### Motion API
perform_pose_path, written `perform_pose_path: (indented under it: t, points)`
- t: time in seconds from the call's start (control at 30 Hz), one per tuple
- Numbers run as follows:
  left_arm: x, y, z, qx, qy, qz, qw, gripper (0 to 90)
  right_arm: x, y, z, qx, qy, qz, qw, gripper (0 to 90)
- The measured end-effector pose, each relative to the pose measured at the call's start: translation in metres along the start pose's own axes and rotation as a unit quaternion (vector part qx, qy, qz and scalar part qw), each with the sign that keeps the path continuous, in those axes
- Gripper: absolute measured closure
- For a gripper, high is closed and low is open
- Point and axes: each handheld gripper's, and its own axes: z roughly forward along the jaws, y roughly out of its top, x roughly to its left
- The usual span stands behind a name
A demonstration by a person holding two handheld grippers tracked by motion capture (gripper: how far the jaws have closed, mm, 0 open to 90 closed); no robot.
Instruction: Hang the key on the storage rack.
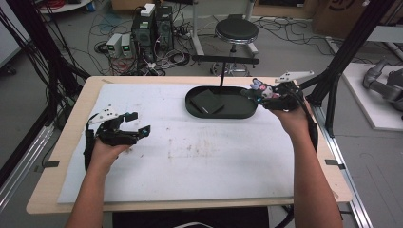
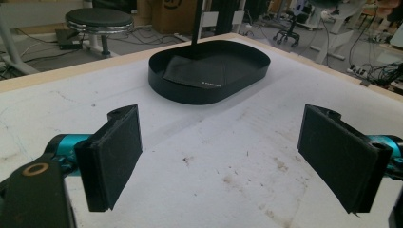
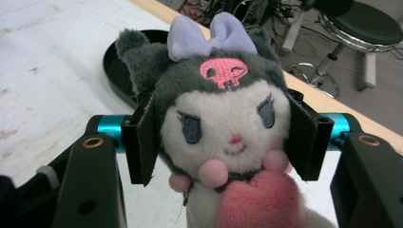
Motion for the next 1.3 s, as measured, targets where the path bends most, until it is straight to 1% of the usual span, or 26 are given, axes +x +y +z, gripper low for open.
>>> perform_pose_path:
  t: [0.1, 0.17, 0.23, 0.3, 0.33, 0.37, 0.4, 0.47, 0.57, 0.7, 0.77, 0.83, 0.9, 0.93, 0.97, 1.1, 1.23, 1.3]
  points:
    - [0.0, 0.0, -0.001, 0.004, 0.004, 0.0, 1.0, 14.7, -0.004, 0.011, 0.002, -0.001, -0.008, -0.001, 1.0, 37.9]
    - [0.0, -0.001, -0.001, 0.008, 0.004, 0.003, 1.0, 14.7, -0.008, 0.018, 0.005, 0.003, -0.015, -0.004, 0.9999, 37.8]
    - [0.0, -0.001, -0.001, 0.008, 0.003, 0.002, 1.0, 14.7, -0.012, 0.024, 0.008, -0.001, -0.019, -0.001, 0.9998, 37.8]
    - [0.0, -0.001, -0.001, 0.007, 0.003, 0.001, 1.0, 14.7, -0.016, 0.03, 0.011, 0.006, -0.026, 0.006, 0.9996, 37.8]
    - [0.0, -0.002, -0.002, 0.007, 0.003, 0.0, 1.0, 14.7, -0.019, 0.034, 0.013, 0.008, -0.027, 0.007, 0.9996, 37.8]
    - [0.001, -0.002, -0.002, 0.007, 0.002, 0.0, 1.0, 14.7, -0.022, 0.036, 0.016, 0.003, -0.027, 0.005, 0.9996, 37.8]
    - [0.001, -0.002, -0.002, 0.006, 0.001, 0.0, 1.0, 14.7, -0.024, 0.037, 0.018, 0.003, -0.027, 0.011, 0.9996, 37.8]
    - [0.0, -0.002, -0.002, 0.004, 0.0, 0.001, 1.0, 14.7, -0.03, 0.039, 0.024, 0.005, -0.014, 0.02, 0.9997, 37.8]
    - [0.0, -0.002, -0.003, 0.004, -0.001, 0.002, 1.0, 14.7, -0.039, 0.041, 0.031, 0.015, -0.014, 0.02, 0.9996, 37.8]
    - [0.001, -0.003, -0.003, 0.006, 0.0, -0.002, 1.0, 14.7, -0.048, 0.046, 0.033, 0.012, -0.022, 0.024, 0.9994, 37.8]
    - [0.002, -0.004, -0.002, 0.008, 0.002, -0.001, 1.0, 14.7, -0.049, 0.049, 0.035, 0.016, -0.026, 0.027, 0.9992, 37.8]
    - [0.001, -0.004, -0.002, 0.009, 0.002, -0.001, 1.0, 14.7, -0.051, 0.052, 0.039, 0.022, -0.03, 0.024, 0.999, 37.8]
    - [0.001, -0.004, -0.002, 0.011, 0.002, 0.0, 0.9999, 14.7, -0.052, 0.055, 0.042, 0.023, -0.032, 0.026, 0.9989, 37.8]
    - [0.001, -0.004, -0.001, 0.011, 0.002, 0.0, 0.9999, 14.7, -0.052, 0.056, 0.043, 0.019, -0.036, 0.031, 0.9987, 37.8]
    - [0.001, -0.004, -0.001, 0.011, 0.001, -0.001, 0.9999, 14.7, -0.053, 0.057, 0.044, 0.019, -0.035, 0.036, 0.9986, 37.8]
    - [0.001, -0.005, -0.001, 0.014, 0.004, 0.0, 0.9999, 14.7, -0.057, 0.062, 0.05, 0.02, -0.045, 0.04, 0.998, 37.8]
    - [0.001, -0.006, -0.001, 0.016, 0.004, -0.001, 0.9999, 14.7, -0.06, 0.066, 0.051, 0.012, -0.057, 0.045, 0.9973, 37.7]
    - [0.001, -0.007, -0.001, 0.015, 0.005, -0.002, 0.9999, 14.7, -0.062, 0.067, 0.051, 0.018, -0.063, 0.049, 0.9966, 37.7]
